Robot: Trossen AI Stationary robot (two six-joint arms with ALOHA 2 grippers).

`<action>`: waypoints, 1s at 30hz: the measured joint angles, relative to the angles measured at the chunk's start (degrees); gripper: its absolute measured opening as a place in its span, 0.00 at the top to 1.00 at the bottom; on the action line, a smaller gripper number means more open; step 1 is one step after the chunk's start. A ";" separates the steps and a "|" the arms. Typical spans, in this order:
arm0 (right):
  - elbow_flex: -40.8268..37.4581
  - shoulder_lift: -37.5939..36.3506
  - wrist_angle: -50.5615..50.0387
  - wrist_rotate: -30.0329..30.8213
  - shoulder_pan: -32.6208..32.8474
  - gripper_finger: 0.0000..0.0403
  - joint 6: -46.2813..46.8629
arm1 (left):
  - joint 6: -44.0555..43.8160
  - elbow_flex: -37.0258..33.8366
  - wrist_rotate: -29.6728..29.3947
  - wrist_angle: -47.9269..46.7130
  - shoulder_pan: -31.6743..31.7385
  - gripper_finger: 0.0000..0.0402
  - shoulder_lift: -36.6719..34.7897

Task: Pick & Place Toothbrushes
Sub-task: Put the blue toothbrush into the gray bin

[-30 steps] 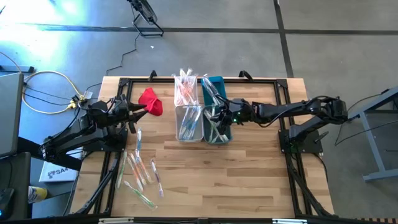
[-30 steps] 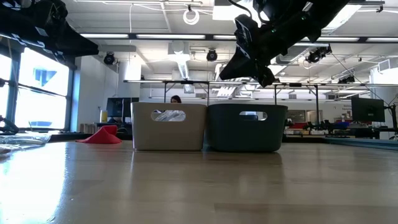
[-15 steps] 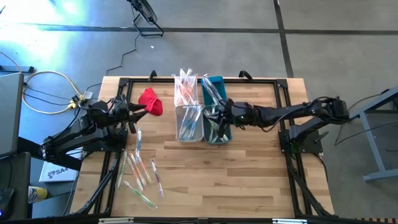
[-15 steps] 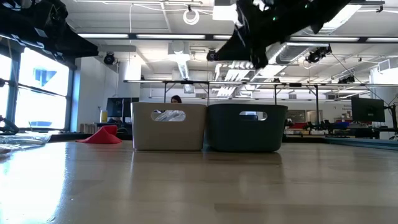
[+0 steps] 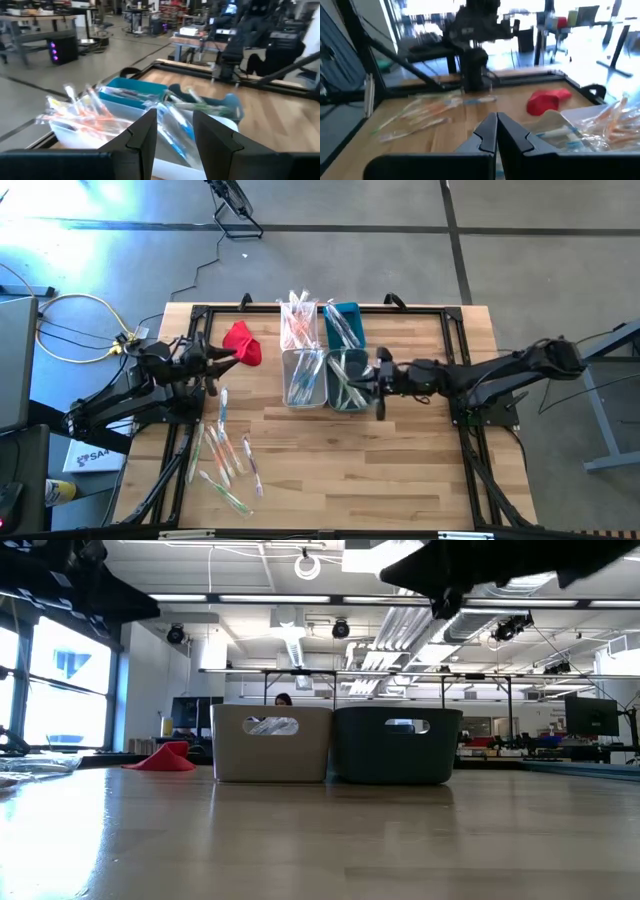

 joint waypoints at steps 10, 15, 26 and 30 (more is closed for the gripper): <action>-16.74 -0.59 34.91 -3.88 -5.09 0.99 -1.66 | -1.01 0.00 2.76 -0.09 -0.01 0.69 -0.01; -16.94 -0.57 36.52 -11.25 -8.26 0.99 -4.25 | -8.86 0.00 2.76 0.88 -0.02 0.69 -0.02; -16.92 -0.57 34.11 -13.55 -15.31 1.00 -5.86 | -16.82 0.00 2.71 0.83 -0.02 0.69 0.00; -16.92 -0.55 32.04 -13.55 -16.46 1.00 -5.73 | -20.51 0.02 2.73 2.20 -0.02 0.69 -0.02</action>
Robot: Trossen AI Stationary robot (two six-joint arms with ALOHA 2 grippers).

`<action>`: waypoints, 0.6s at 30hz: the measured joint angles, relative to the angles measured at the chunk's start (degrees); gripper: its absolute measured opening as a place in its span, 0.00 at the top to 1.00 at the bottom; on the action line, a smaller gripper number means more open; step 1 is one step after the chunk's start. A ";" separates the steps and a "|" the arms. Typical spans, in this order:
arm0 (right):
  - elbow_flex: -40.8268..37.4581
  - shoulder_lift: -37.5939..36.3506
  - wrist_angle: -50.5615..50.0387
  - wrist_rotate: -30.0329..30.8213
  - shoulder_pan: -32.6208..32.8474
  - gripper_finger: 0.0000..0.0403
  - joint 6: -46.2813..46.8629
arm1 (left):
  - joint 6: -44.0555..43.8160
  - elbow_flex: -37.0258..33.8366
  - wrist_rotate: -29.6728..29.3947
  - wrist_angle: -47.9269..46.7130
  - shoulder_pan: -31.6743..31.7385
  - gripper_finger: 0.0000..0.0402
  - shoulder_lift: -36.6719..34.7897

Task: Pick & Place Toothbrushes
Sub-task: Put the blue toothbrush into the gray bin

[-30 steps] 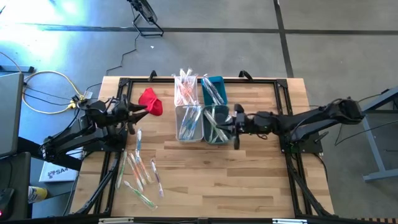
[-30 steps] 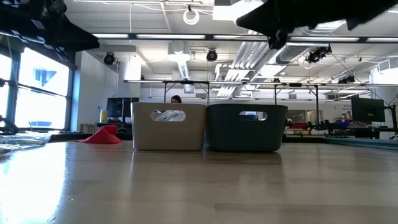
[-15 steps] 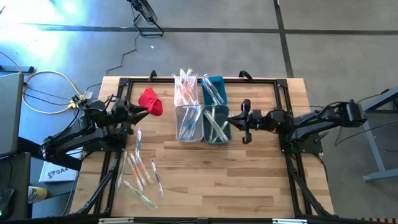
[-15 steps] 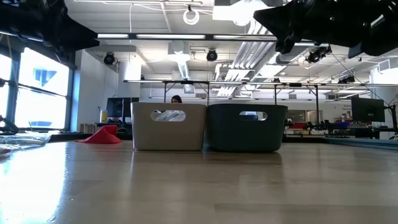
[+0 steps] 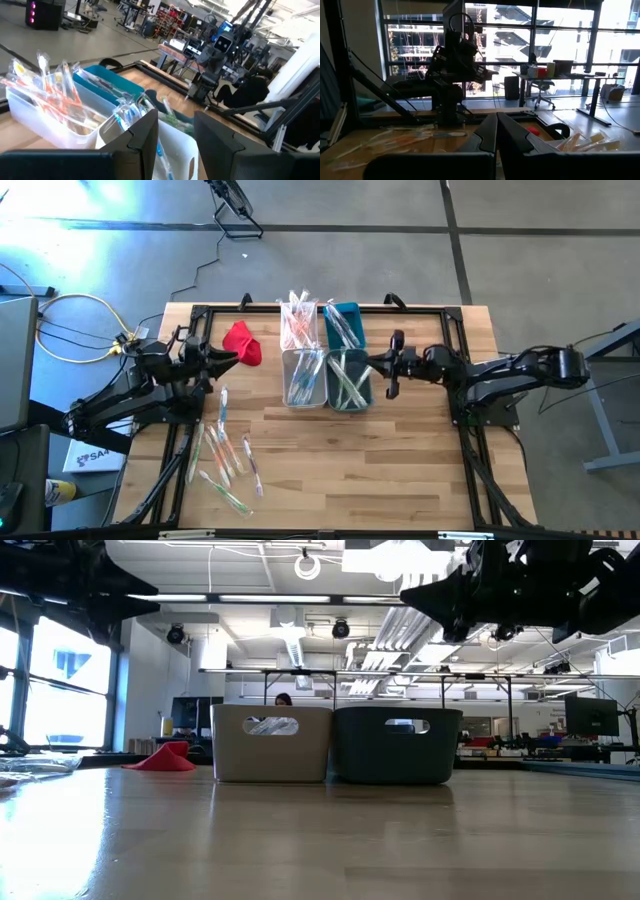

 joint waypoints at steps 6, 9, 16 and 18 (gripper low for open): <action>0.00 0.00 -0.75 0.00 -0.30 1.00 0.02 | -0.47 0.00 -0.02 0.17 0.02 0.69 0.00; 0.00 0.00 -0.89 0.00 -0.30 1.00 0.02 | -0.47 0.00 -0.04 0.21 0.00 0.69 0.01; 0.00 0.00 -0.86 0.00 -0.30 1.00 0.02 | -5.82 0.00 -1.74 0.72 0.02 0.69 0.00; 0.00 0.00 -0.88 0.02 -0.30 1.00 0.02 | -7.17 0.00 -1.74 0.28 0.02 0.69 0.02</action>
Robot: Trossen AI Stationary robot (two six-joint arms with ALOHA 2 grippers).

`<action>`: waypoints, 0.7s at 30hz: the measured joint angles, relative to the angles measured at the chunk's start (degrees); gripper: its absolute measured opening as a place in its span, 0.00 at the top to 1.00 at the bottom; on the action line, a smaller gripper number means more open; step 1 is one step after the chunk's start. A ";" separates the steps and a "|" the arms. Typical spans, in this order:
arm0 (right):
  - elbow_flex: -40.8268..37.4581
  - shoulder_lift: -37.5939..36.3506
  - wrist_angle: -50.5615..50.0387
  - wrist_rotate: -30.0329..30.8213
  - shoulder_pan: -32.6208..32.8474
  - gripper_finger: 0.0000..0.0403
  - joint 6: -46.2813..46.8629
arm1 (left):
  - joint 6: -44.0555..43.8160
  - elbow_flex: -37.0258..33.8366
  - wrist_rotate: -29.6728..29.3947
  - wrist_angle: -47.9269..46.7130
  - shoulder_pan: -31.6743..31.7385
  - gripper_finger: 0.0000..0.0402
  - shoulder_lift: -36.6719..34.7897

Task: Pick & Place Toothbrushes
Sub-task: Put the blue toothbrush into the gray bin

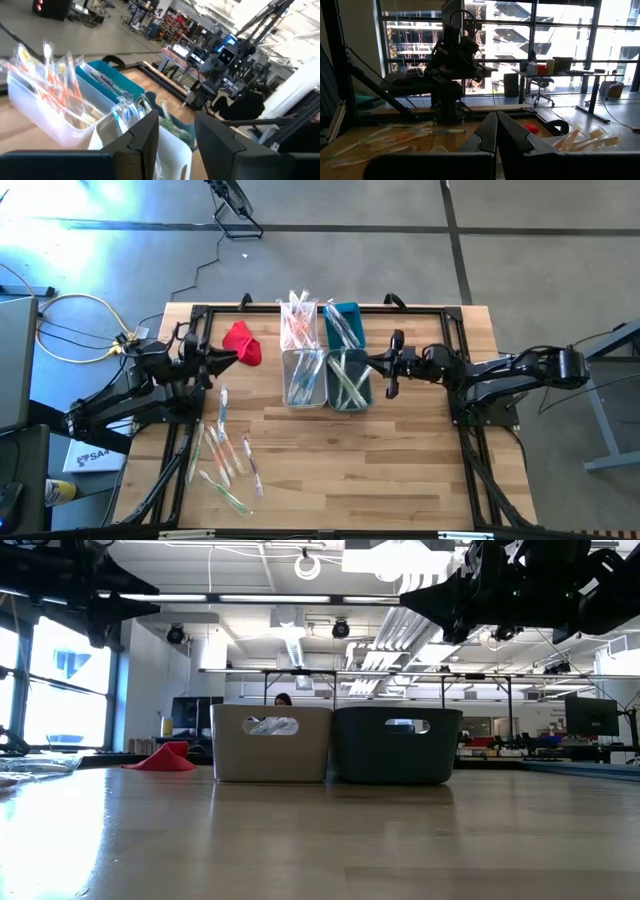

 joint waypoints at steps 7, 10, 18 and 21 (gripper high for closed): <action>0.01 0.00 -0.31 0.38 0.00 1.00 0.00 | -4.67 1.06 -4.20 -10.14 -0.02 0.69 5.01; 0.02 0.00 -0.33 0.43 0.00 1.00 -0.04 | -8.11 2.53 -4.50 -17.77 0.00 0.69 9.29; 0.02 0.00 -0.42 0.45 0.00 1.00 -0.35 | -16.11 8.37 -4.81 -34.78 -0.02 0.69 24.56; 0.02 0.00 -0.44 0.45 0.00 1.00 -0.40 | -16.53 10.84 -4.93 -37.73 -0.01 0.69 30.77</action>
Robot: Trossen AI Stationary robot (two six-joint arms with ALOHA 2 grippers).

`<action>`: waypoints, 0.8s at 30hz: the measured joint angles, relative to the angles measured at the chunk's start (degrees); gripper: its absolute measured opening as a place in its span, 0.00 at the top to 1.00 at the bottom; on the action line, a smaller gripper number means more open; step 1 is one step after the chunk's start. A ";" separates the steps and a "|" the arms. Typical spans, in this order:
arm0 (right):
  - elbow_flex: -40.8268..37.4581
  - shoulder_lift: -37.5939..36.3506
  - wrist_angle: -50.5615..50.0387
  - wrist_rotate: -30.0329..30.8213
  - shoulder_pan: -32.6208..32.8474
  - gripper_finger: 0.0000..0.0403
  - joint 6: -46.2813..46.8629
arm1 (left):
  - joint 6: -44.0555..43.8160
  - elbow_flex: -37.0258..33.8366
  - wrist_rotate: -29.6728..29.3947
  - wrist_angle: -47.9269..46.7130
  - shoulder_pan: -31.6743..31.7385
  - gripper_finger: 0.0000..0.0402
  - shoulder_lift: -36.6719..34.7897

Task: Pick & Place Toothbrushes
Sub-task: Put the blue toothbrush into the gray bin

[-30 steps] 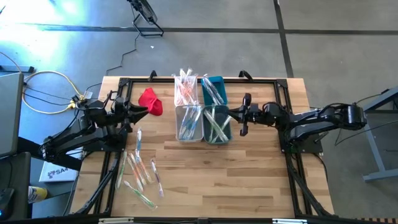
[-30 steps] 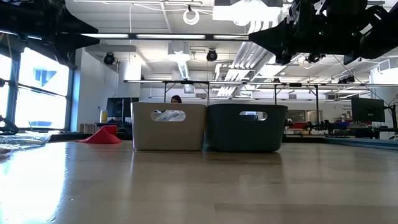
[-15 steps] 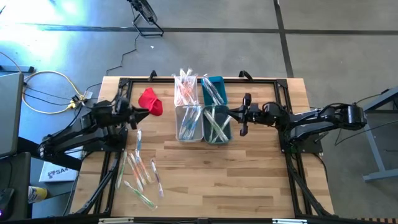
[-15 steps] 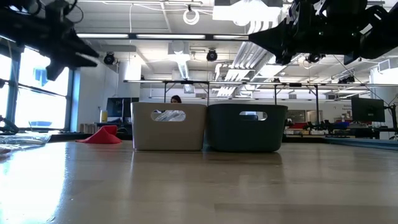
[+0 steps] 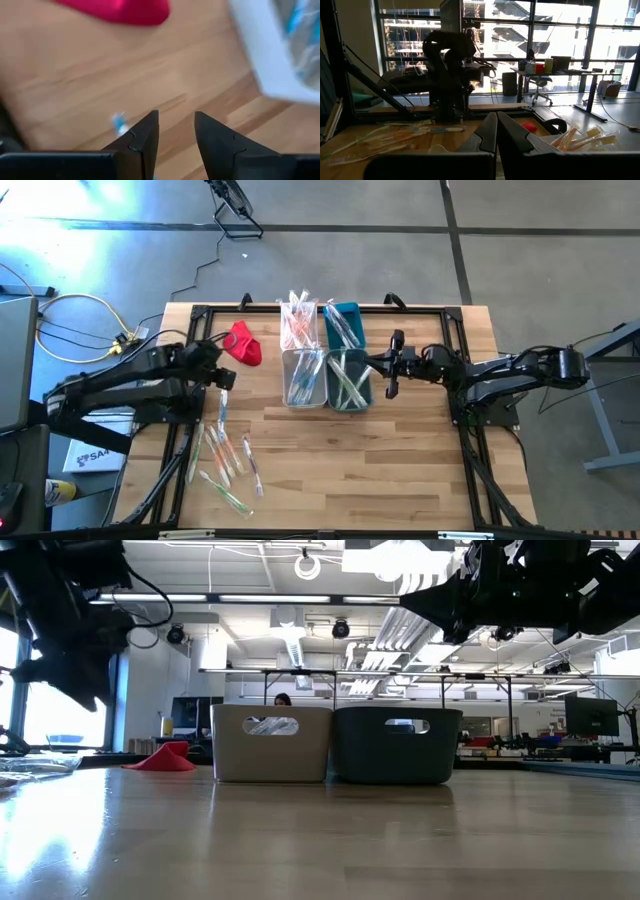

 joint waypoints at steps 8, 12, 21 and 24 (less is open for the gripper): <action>0.00 0.00 -1.03 0.00 -0.07 1.00 -0.06 | 1.05 2.12 2.00 -2.73 -0.01 0.69 13.51; 0.01 0.00 -1.30 0.01 -0.82 1.00 -0.04 | 1.41 2.12 3.96 -2.81 0.01 0.69 18.30; 0.02 0.00 -2.49 0.00 -1.57 1.00 0.12 | 1.41 2.14 11.49 -3.39 -0.01 0.69 23.44; 0.02 0.00 -2.51 0.00 -1.60 1.00 0.14 | 1.40 2.14 11.75 -3.33 -0.01 0.69 23.63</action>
